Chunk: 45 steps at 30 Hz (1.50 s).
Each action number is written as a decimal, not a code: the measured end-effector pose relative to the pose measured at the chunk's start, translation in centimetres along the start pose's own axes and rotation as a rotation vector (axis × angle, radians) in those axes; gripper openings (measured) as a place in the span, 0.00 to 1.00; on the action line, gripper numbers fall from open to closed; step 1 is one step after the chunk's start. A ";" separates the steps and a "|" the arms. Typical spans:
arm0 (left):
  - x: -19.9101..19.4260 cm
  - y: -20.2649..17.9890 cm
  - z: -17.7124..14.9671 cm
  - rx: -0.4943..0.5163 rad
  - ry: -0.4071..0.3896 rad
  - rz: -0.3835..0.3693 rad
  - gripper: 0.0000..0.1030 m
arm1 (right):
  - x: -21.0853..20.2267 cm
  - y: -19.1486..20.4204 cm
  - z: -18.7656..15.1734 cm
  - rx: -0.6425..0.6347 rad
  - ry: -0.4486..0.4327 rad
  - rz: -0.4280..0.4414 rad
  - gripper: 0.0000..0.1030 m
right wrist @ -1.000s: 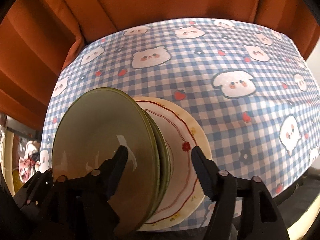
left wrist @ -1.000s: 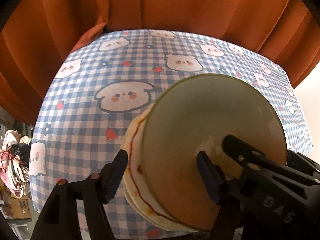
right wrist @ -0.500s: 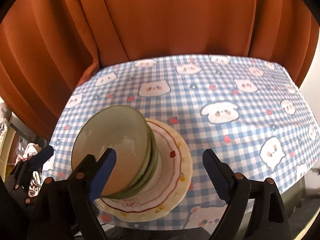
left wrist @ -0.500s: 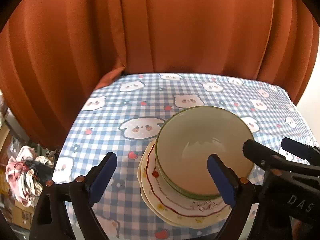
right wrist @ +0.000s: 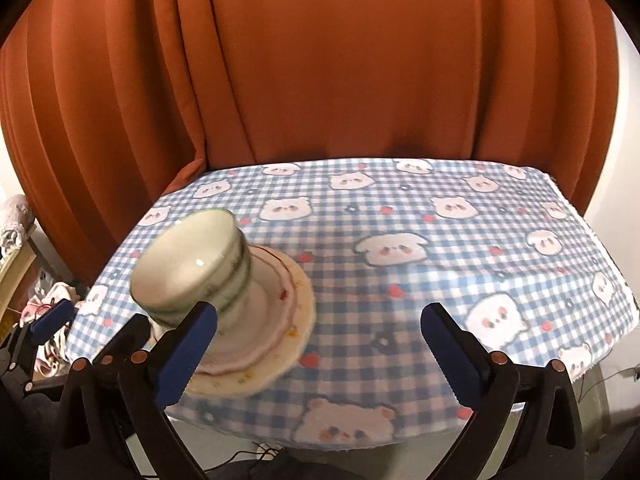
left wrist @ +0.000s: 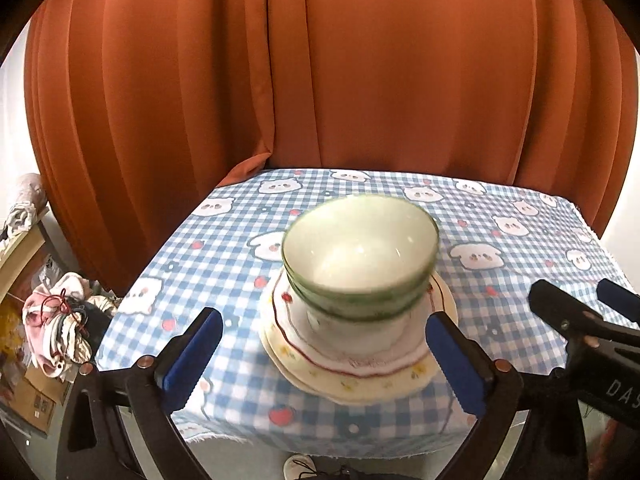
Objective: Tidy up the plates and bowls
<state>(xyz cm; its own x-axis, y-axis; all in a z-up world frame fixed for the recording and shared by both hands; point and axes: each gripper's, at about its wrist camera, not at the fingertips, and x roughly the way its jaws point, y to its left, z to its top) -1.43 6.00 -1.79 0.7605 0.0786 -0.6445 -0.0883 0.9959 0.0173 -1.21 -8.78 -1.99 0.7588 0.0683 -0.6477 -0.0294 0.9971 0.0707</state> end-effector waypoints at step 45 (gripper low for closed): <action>-2.5 -3.7 -3.8 0.006 -0.011 -0.022 1.00 | -2.6 -5.5 -5.4 0.005 -0.028 -0.090 1.00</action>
<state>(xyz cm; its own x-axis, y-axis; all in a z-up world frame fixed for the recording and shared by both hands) -5.46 1.91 -3.15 0.7695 0.0569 -0.6361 -0.0677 0.9977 0.0074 -6.52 -14.21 -4.80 0.7761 -0.0224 -0.6303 0.0429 0.9989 0.0173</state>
